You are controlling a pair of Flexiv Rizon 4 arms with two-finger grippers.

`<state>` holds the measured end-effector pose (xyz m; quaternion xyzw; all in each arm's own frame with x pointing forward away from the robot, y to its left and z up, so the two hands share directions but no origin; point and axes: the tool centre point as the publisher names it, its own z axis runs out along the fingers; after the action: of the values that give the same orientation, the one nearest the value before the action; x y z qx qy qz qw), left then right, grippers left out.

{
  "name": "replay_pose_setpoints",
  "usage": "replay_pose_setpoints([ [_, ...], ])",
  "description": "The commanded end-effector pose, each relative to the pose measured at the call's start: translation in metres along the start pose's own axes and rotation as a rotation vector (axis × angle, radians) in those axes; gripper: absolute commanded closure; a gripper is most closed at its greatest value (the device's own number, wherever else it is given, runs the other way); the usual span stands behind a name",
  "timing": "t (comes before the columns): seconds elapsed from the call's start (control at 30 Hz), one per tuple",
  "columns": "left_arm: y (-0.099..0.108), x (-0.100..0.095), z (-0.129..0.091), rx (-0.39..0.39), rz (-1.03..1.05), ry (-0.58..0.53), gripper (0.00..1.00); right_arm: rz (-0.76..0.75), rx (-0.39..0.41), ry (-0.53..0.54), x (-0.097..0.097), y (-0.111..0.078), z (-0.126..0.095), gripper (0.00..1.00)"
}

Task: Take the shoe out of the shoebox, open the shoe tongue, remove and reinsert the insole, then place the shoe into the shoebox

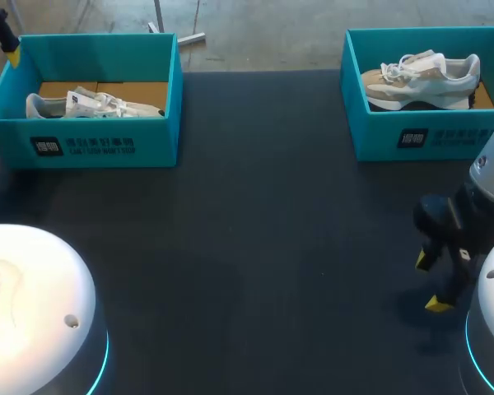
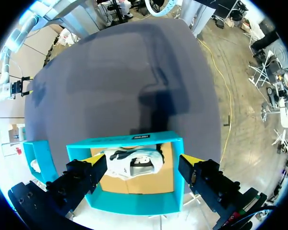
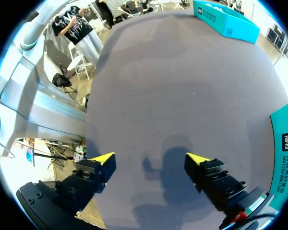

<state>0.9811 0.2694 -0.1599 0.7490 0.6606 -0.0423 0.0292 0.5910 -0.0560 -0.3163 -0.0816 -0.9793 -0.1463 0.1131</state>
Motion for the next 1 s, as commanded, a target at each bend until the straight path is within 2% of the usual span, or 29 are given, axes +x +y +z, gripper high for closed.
replay_pose_setpoints([
  [0.03,0.0,0.0,0.0,0.0,0.001,0.002,0.0,0.001,0.001,-0.002,0.001,0.0,0.001,0.0],
  [0.43,0.0,0.0,0.0,0.0,0.001,0.002,0.0,0.003,0.001,-0.001,-0.002,-0.004,-0.001,0.0],
  [0.73,0.0,0.0,0.0,0.0,0.001,0.002,0.0,0.043,0.017,0.019,-0.025,-0.021,-0.012,0.0],
  [1.0,0.0,0.0,0.0,0.0,0.001,0.002,0.0,0.19,0.014,-0.037,-0.055,-0.035,-0.039,0.0],
])
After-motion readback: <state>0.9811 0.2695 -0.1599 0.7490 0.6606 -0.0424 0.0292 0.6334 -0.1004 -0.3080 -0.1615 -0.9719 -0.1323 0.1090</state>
